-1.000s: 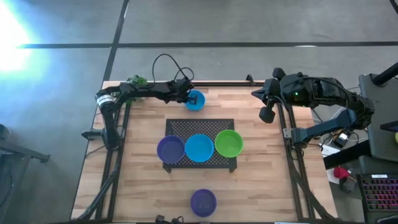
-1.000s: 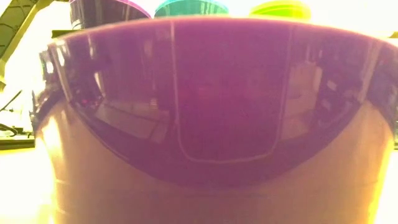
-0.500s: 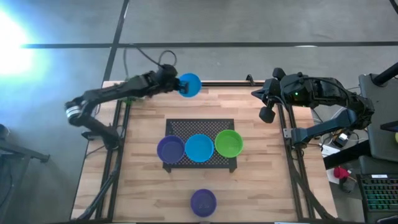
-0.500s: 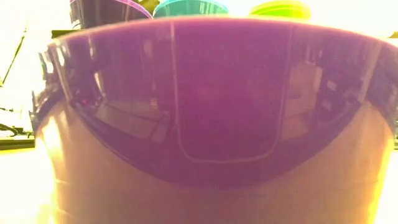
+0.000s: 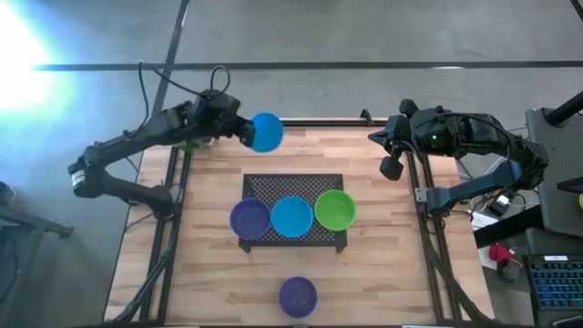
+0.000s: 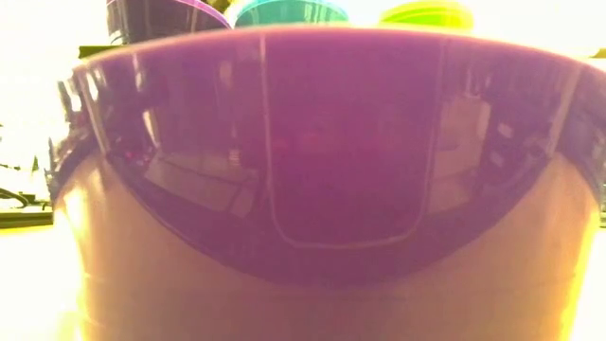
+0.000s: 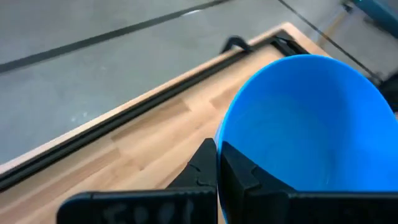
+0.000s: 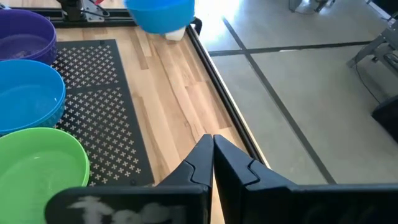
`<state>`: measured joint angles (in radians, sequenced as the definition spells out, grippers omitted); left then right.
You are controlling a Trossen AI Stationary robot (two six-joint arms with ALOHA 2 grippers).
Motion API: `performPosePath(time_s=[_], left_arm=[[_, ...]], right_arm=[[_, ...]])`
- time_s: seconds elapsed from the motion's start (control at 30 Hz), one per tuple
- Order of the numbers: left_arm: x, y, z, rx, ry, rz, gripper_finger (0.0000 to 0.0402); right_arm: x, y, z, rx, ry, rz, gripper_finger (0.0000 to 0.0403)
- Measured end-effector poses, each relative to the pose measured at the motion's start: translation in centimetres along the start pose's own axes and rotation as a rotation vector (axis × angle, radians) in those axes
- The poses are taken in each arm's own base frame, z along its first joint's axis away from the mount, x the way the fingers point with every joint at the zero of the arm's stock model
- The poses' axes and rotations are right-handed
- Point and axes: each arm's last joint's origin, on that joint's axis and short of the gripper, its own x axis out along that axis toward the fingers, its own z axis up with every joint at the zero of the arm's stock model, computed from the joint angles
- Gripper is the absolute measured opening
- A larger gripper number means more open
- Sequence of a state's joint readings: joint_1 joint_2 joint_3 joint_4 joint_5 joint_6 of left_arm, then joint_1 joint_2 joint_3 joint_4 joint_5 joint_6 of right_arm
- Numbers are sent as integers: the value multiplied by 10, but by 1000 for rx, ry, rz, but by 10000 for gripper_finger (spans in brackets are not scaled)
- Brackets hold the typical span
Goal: Pick & Place Mini bowls
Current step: Stack the light blue bowl on the blue bowl on the shelf
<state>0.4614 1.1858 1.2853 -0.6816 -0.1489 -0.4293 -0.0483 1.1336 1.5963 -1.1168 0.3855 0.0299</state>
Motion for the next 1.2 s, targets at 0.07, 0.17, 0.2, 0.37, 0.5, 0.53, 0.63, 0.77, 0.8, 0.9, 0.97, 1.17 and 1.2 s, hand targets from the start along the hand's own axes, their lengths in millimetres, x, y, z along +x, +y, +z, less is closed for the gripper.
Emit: performPosePath(time_s=[0.07, 0.17, 0.2, 0.37, 0.5, 0.53, 0.63, 0.77, 0.8, 0.9, 0.97, 1.17, 1.2], left_arm=[[-7, -9, 2, 32, 5, -32, 0], [-15, -24, 4, 83, 21, -100, 0], [-17, -30, 3, 116, 34, -130, 0], [-18, -49, -2, 190, 95, -217, 0], [-9, -63, -7, 205, 132, -235, 0], [-6, -67, -9, 221, 145, -242, 0], [1, -77, -15, 252, 192, -296, 0], [12, -89, -23, 273, 266, -375, 0], [13, -92, -25, 278, 280, -404, 0], [13, -101, -29, 297, 313, -477, 0], [15, -105, -33, 325, 334, -506, 0], [17, -119, -41, 384, 342, -599, 0], [19, -120, -41, 386, 346, -600, 0]], right_arm=[[0, 0, 0, -1, 0, 0, 8], [0, 0, 0, -10, 0, 0, 8], [0, 0, 0, -13, 0, 0, 8], [0, 0, 0, -14, 0, 0, 8], [0, 0, 0, -12, -3, 0, 8], [0, 0, 0, -12, -4, 0, 8], [0, 0, 0, -12, -5, 0, 8], [0, 0, 1, -12, -5, 0, 8], [0, 0, 1, -11, -5, 0, 8], [0, 0, 1, -12, -5, 0, 8], [0, 0, 1, -12, -5, 0, 8], [0, 0, 1, -13, -5, 0, 8], [0, 0, 1, -13, -5, 0, 8]])
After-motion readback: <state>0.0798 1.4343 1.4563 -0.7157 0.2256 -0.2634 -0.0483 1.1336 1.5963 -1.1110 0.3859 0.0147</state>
